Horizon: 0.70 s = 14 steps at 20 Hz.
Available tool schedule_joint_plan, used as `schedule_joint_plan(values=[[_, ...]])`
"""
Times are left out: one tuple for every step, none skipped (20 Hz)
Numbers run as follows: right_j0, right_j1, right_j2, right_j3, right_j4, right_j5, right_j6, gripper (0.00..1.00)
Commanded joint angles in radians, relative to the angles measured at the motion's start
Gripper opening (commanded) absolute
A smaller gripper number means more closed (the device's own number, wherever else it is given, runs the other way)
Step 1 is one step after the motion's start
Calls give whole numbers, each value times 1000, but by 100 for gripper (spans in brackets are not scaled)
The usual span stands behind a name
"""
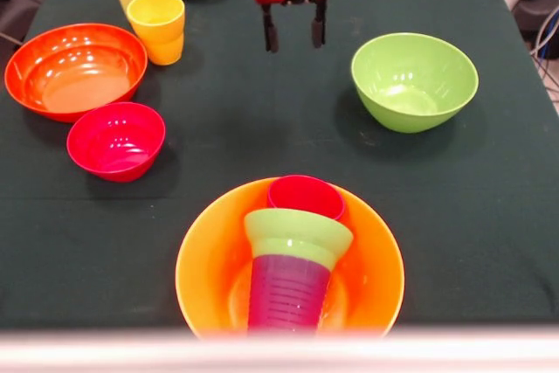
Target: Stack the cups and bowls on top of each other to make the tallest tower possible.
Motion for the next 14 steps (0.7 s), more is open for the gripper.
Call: schedule_joint_plan(values=[[77, 0, -186, -31, -136, -77, 133, 100], [82, -7, -190, -20, -136, -92, 131, 100], [88, -13, -194, -8, -136, -107, 130, 100], [82, -11, -193, 5, -118, -109, 125, 100], [81, -12, -191, 10, -109, -111, 112, 100], [83, -19, -195, 21, -99, -116, 108, 100], [76, -22, -190, 27, -78, -99, 89, 100], [70, -25, -185, 34, -56, -82, 71, 100], [64, -30, -179, 34, -30, -52, 54, 100], [52, -40, -169, 47, -2, -37, 41, 100], [40, -50, -160, 61, 25, -23, 29, 100], [28, -70, -150, 78, 41, -18, 14, 100], [14, -87, -137, 95, 59, -16, -2, 100], [9, -104, -136, 110, 73, -8, -2, 100]])
